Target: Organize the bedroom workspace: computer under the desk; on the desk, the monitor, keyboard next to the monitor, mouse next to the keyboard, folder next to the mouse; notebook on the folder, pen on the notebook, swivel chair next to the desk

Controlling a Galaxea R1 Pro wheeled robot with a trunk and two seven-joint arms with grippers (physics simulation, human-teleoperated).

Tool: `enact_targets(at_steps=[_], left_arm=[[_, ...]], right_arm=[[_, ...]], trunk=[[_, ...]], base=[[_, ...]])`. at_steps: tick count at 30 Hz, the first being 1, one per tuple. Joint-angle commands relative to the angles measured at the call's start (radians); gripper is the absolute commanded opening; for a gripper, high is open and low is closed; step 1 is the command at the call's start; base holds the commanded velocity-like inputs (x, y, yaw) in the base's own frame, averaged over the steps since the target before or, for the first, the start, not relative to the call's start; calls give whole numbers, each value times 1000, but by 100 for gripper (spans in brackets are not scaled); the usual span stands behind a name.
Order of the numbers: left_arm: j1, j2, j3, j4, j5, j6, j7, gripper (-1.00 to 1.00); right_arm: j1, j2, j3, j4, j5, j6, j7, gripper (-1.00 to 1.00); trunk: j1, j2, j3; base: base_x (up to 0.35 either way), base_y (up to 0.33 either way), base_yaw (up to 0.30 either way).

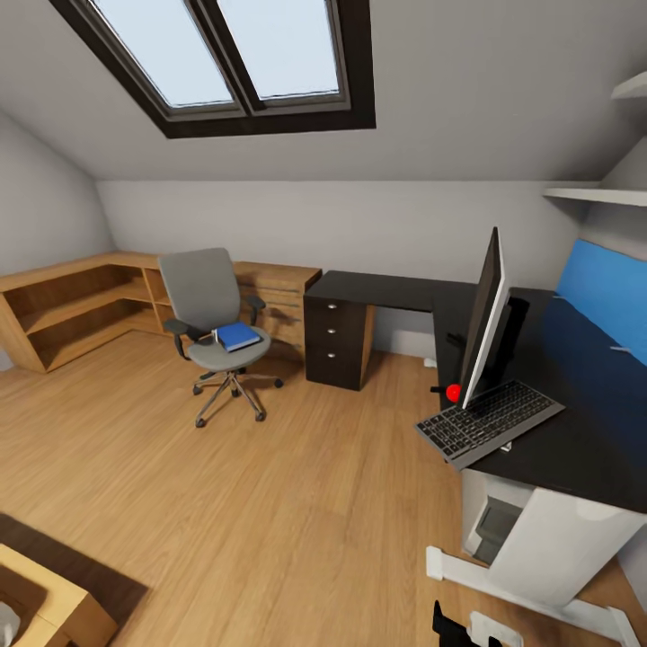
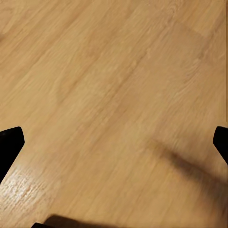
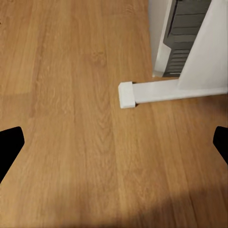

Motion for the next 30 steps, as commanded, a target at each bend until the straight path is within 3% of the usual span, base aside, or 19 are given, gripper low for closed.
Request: enact_targets(at_steps=[1,19,23,30], left_arm=[[0,0,2,-1,3,-1,0,100],[0,-4,-4,-7,0,-60,4,100],[0,-10,-5,-35,0,17,9,100],[0,-17,-7,-189,-3,190,16,100]], right_arm=[[-1,1,-3,2,2,-4,-2,100],[-1,-14,-15,1,-7,1,-13,100],[-1,-15,-11,-1,-6,-5,-12,100],[-1,-11,-8,-1,-4,-8,-9,100]], trunk=[[-4,7,2],[-4,7,2],[-4,7,2],[-4,7,2]], base=[[0,0,0],[0,0,0],[0,0,0],[0,0,-3]])
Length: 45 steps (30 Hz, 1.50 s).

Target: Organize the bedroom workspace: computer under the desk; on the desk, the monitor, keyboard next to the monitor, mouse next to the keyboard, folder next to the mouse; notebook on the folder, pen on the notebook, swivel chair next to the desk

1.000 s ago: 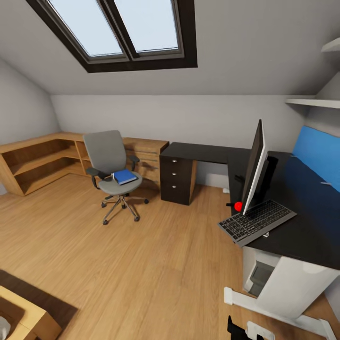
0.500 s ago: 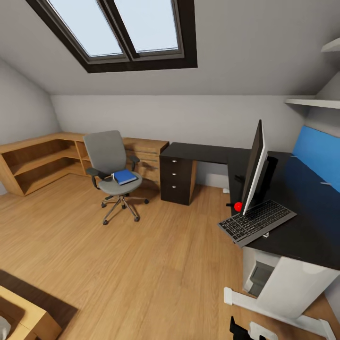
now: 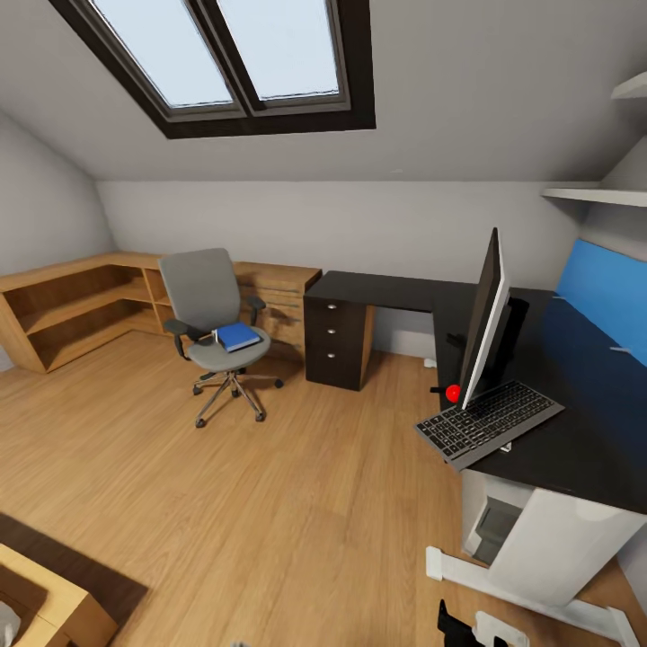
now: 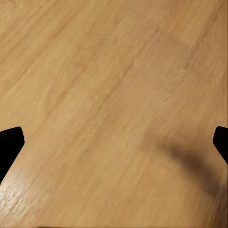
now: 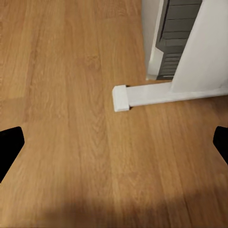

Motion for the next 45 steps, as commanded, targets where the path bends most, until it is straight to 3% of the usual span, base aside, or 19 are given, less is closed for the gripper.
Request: enact_targets(at_steps=[1,6,8,13,18,39,45], left_arm=[[0,0,1,-30,7,25,8,100],[0,-1,-1,-100,1,70,57,100],[0,0,-4,-115,-22,76,82,100],[0,8,-9,-103,-76,71,101,100],[0,10,-11,-79,-97,41,103,100],[0,12,-12,-51,-100,23,87,100],[0,15,-10,-44,-98,23,48,100]], right_arm=[[-1,1,-3,1,4,-4,-1,100],[-1,2,-2,0,5,-4,0,100],[-1,2,-2,0,6,-4,0,100],[-1,2,-1,0,7,-4,1,100],[-1,3,0,0,7,-4,2,100],[-1,3,1,0,11,-4,3,100],[-1,3,4,0,13,-5,3,100]], trunk=[[0,0,-1],[0,0,-1],[0,0,-1],[0,0,-1],[0,0,-1],[0,0,-1],[0,0,-1]], base=[[0,0,-73],[0,0,-170],[0,0,-230],[0,0,-248],[0,0,-256],[0,0,-259],[0,0,-259]])
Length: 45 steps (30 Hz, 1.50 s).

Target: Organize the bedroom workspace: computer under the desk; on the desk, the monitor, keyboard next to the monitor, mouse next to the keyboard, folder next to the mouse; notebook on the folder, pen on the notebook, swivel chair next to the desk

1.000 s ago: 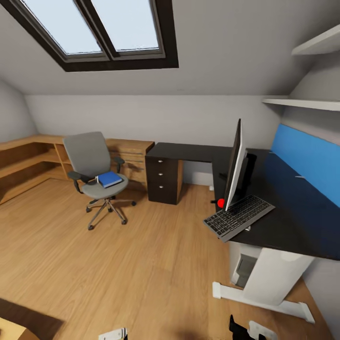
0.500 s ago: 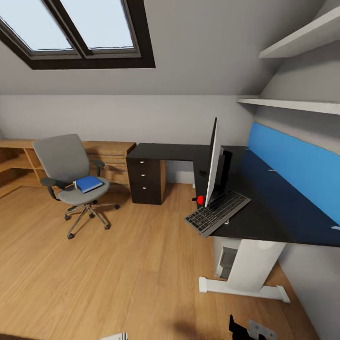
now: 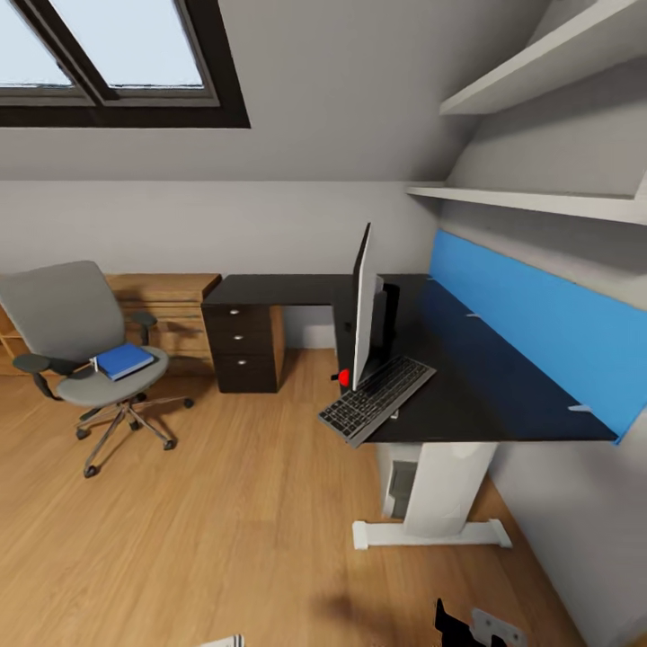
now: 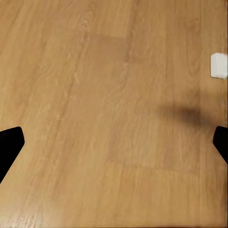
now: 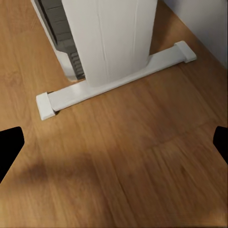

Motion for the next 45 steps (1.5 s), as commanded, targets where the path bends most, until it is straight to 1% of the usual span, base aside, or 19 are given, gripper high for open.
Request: enact_targets(at_steps=[1,8,14,17,20,21,23,24,25,26,29,30,31,32,33,34,36,40,45], left_arm=[[0,2,3,0,7,-2,-16,100],[0,12,12,1,17,-1,-52,100],[-2,17,30,-64,97,25,-63,100],[-8,19,32,-141,117,103,-67,100],[-20,20,33,-233,155,246,-94,100],[-30,22,35,-275,194,323,-123,100],[-43,30,41,-309,247,394,-155,100],[-58,49,52,-333,310,452,-183,100],[-66,61,57,-342,344,477,-194,100],[-80,87,64,-354,416,516,-212,100],[-97,124,71,-367,532,553,-230,100],[-104,147,73,-375,612,568,-240,100],[-106,160,75,-379,652,574,-245,100],[-110,189,76,-386,730,584,-258,100],[-111,204,77,-389,769,589,-266,100],[-113,232,77,-393,845,597,-289,100],[-115,263,76,-396,938,604,-331,100],[-116,287,77,-396,1007,608,-379,100],[-116,297,78,-371,1033,607,-397,100]], right_arm=[[-1,0,-2,0,2,-3,-2,100],[-1,0,-1,-12,2,-3,-2,100],[-1,-1,-1,-17,2,-4,0,100],[-1,-1,-1,-18,2,-4,3,100],[-1,-1,-1,-18,2,-4,4,100],[-1,-1,0,-18,2,-4,5,100],[-1,-1,0,-19,2,-4,5,100],[-1,-1,0,-19,3,-4,5,100],[-1,-1,0,-19,4,-4,6,100],[-1,-1,1,-19,6,-3,6,100],[-1,-1,1,-19,15,-3,7,100],[-1,-1,1,-19,25,-3,7,100],[-1,-1,1,-19,31,-3,7,100],[-1,0,0,-19,44,-3,7,100],[-1,0,0,-19,51,-3,7,100],[-1,0,0,-19,63,-3,7,100],[-1,0,0,-19,76,-3,7,100],[-1,0,-1,-18,88,-3,8,100],[-1,0,-2,-17,95,-3,8,100]], trunk=[[0,0,-1],[0,0,-1],[0,0,-1],[0,0,-1],[0,0,-1],[0,0,-2],[0,0,-2],[0,0,-3],[0,0,-3],[0,0,-3],[0,0,-5],[0,0,-5],[0,0,-5],[0,0,-6],[0,0,-6],[0,0,-7],[0,0,-7],[0,0,-7],[0,0,-7]], base=[[0,0,-259],[0,0,-259],[0,0,-215],[0,0,-188],[0,0,-183],[0,0,-176],[0,0,-165],[0,0,-141],[0,0,-131],[0,0,-107],[0,0,-73],[0,0,-37],[0,0,-29],[0,0,-19],[0,0,-15],[0,0,-10],[0,0,-6],[0,0,-3],[2,0,-1]])
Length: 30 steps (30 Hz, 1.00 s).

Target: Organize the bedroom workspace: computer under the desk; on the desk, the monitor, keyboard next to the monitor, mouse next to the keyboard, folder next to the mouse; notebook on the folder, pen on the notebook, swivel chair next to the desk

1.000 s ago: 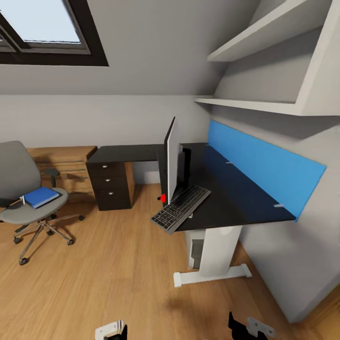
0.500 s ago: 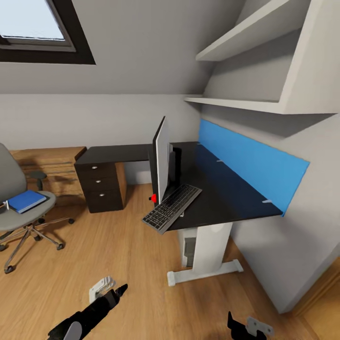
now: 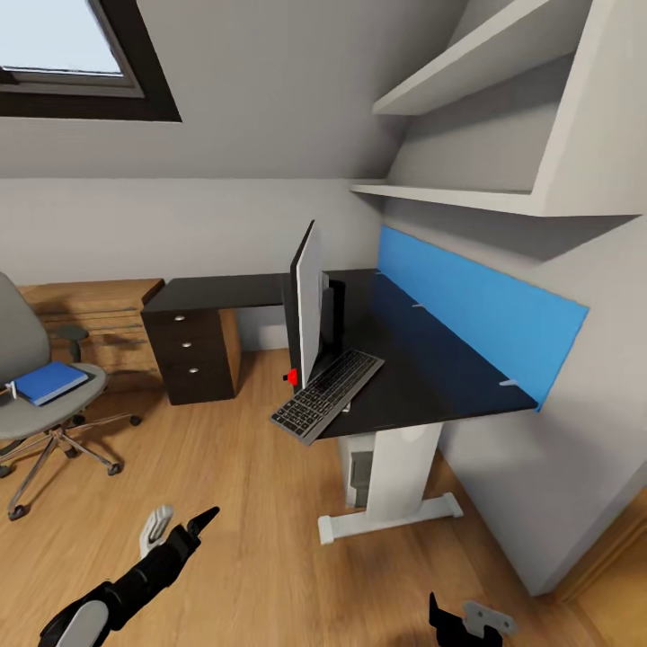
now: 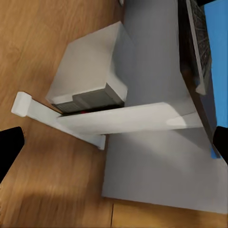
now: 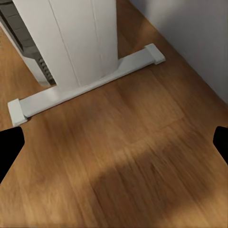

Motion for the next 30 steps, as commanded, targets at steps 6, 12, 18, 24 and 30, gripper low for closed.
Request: enact_targets(at_steps=[6,12,18,24,30], left_arm=[[-1,3,1,46,11,4,-8,100],[-1,1,-5,52,3,2,-8,100],[-1,-1,-55,51,-55,0,-10,100],[-1,-6,-74,15,-77,-1,-10,100],[-1,-12,-110,-5,-106,-14,-10,100]], right_arm=[[-1,-1,-3,2,16,-3,-3,100],[-1,-2,2,5,94,-3,-3,100],[-1,-3,3,9,166,-3,-2,100],[0,-10,4,10,198,-38,124,100],[1,-25,4,11,207,-54,260,100]], trunk=[[0,-1,-1],[0,-1,-1],[0,-1,-1],[0,-1,-1],[0,-1,-1]], base=[[171,-3,0],[165,-27,0],[33,-5,0],[172,-55,0],[111,-46,0]])
